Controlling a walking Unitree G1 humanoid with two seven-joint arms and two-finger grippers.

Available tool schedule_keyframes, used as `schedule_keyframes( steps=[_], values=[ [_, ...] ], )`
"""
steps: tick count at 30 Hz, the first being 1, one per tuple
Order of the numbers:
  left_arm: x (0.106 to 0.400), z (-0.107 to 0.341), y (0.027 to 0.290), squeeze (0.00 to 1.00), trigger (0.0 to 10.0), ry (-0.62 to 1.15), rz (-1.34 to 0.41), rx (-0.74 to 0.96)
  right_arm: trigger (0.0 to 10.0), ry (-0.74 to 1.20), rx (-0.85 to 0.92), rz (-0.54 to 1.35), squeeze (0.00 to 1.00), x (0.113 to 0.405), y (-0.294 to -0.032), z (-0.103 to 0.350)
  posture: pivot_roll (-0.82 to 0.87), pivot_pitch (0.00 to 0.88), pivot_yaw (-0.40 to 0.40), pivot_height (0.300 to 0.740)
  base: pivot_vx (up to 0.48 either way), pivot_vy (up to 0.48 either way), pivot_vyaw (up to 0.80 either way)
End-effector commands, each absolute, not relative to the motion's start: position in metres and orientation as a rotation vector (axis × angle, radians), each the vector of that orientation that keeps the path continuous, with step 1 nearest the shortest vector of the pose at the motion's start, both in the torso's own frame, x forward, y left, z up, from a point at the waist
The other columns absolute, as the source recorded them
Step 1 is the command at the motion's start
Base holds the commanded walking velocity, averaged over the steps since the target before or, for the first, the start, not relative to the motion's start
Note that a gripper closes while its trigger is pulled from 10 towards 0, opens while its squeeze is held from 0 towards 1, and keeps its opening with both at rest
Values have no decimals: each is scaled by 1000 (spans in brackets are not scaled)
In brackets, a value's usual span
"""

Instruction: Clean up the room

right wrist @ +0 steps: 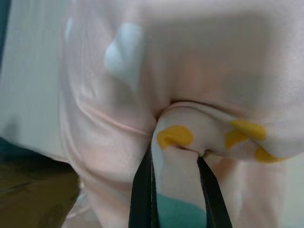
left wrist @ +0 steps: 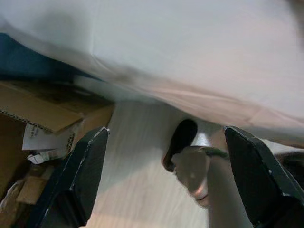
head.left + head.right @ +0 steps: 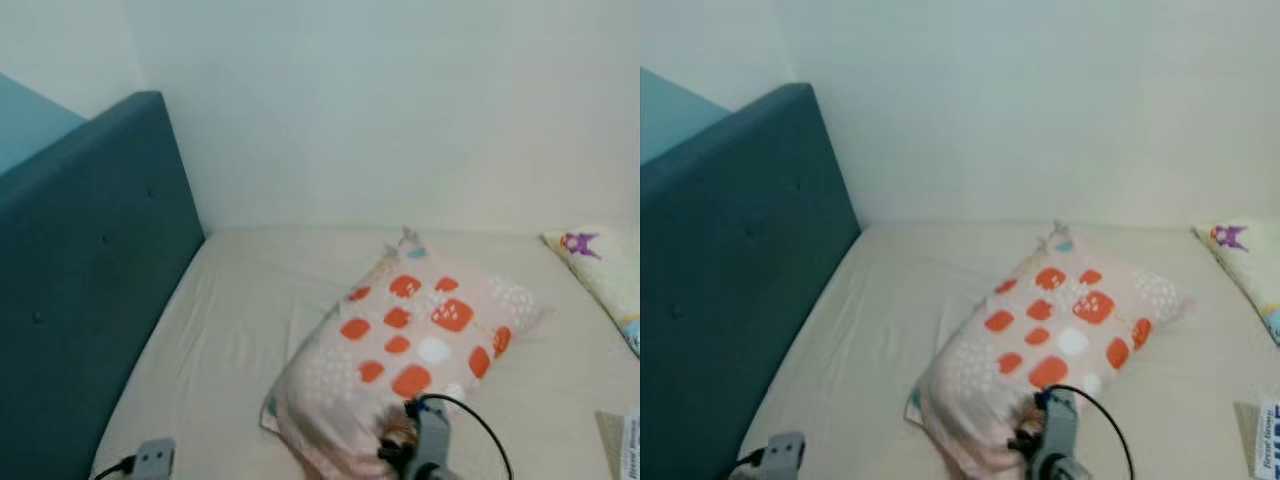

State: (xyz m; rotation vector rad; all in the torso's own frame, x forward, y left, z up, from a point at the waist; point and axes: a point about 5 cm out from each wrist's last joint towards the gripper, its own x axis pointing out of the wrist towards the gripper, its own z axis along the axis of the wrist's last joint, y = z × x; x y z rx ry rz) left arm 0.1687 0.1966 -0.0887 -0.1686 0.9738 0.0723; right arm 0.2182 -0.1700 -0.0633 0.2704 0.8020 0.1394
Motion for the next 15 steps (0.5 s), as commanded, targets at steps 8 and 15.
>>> schedule_keyframes(
  steps=[8, 15],
  values=[
    [159, -92, 203, 0, 10000, 1001, 97, -159, 10000, 805, 284, 190, 0, 218, -157, -64, -44, 0, 7, 740, 0, 0, 763],
    [157, -93, 203, 0, 10000, 1009, 90, -154, 10000, 818, 284, 190, 0, 213, -157, -67, -47, 0, 8, 740, 0, 0, 763]
  ],
)
